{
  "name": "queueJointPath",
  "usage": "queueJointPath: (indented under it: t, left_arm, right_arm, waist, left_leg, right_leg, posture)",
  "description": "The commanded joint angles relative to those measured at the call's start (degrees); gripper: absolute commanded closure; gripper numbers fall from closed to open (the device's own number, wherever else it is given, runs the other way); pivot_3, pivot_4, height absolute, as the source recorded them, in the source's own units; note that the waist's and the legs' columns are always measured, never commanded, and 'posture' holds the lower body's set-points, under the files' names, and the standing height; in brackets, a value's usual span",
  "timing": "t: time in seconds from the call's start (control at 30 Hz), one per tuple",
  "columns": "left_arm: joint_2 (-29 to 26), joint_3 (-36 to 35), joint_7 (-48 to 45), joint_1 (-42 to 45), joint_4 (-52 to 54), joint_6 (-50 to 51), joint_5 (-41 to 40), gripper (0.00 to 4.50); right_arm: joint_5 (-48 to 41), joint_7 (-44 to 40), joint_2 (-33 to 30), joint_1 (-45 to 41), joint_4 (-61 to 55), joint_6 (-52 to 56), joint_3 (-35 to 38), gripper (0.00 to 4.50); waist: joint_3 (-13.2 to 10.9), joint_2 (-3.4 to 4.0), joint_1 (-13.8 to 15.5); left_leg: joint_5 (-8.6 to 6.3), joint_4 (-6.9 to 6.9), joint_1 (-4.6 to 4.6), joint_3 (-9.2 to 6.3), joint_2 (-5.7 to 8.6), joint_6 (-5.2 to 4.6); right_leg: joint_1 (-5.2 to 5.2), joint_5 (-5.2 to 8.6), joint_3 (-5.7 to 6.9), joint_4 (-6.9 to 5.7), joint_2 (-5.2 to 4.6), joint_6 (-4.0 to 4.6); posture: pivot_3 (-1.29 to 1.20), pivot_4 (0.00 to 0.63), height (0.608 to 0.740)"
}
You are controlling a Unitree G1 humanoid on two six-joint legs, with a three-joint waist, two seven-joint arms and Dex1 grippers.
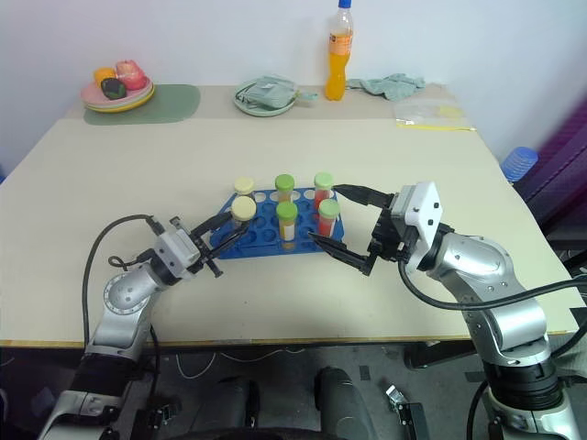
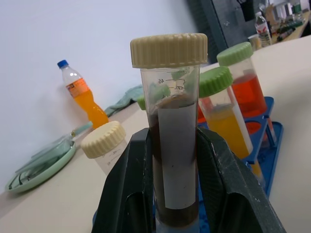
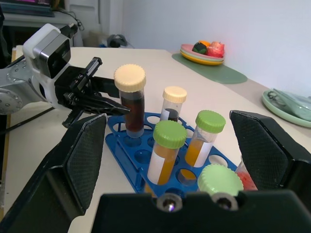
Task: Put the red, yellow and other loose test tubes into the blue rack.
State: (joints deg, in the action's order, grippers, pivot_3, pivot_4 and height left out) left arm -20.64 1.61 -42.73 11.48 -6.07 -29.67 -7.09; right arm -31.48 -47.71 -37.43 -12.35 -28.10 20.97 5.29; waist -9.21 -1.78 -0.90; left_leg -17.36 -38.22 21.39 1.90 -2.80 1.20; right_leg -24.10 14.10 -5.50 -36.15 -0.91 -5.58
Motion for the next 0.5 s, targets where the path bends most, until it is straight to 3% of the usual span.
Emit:
queueJointPath:
  t: [0.03, 0.5]
  left_arm:
    - [0.5, 1.4, -0.4, -0.2, -0.3, 1.3, -1.6, 3.72]
    - [1.5, 1.3, -0.4, -2.0, 4.2, 8.3, -7.7, 3.72]
  right_arm:
    - [0.7, -0.2, -0.5, -0.9, -0.9, -1.3, 0.3, 0.0]
    - [2.4, -0.5, 0.0, -1.2, 0.0, -2.2, -0.1, 0.0]
  waist:
    - [0.0, 0.0, 0.0]
    - [0.0, 0.02, -0.1]
  left_leg:
    - [0.0, 0.0, 0.0, 0.0, 0.0, 0.0]
    - [0.0, 0.0, -0.01, -0.02, -0.01, 0.0]
  right_leg:
    - [0.0, 0.0, 0.0, 0.0, 0.0, 0.0]
    - [0.0, 0.0, 0.0, -0.01, 0.02, 0.01]
  posture:
    - [0.0, 0.15, 0.74]
    - [0.0, 0.15, 0.74]
